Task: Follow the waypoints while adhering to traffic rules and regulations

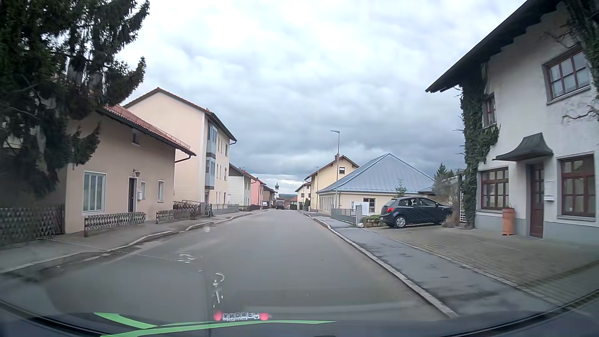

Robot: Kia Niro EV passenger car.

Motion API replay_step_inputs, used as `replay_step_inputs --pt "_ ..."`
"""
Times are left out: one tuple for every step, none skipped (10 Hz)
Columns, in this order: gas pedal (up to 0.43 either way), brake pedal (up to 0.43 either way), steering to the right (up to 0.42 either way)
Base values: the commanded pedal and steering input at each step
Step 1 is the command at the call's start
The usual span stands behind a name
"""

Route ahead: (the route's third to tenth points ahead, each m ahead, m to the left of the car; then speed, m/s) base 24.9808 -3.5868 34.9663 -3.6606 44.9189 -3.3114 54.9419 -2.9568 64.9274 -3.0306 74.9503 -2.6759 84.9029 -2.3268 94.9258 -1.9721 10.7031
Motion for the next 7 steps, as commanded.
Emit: replay_step_inputs --pt "0.079 0.0 -0.006" --pt "0.079 0.0 -0.006" --pt "0.079 0.0 -0.006" --pt "0.079 0.0 -0.005" --pt "0.079 0.0 -0.005" --pt "0.079 0.0 -0.004" --pt "0.079 0.0 -0.004"
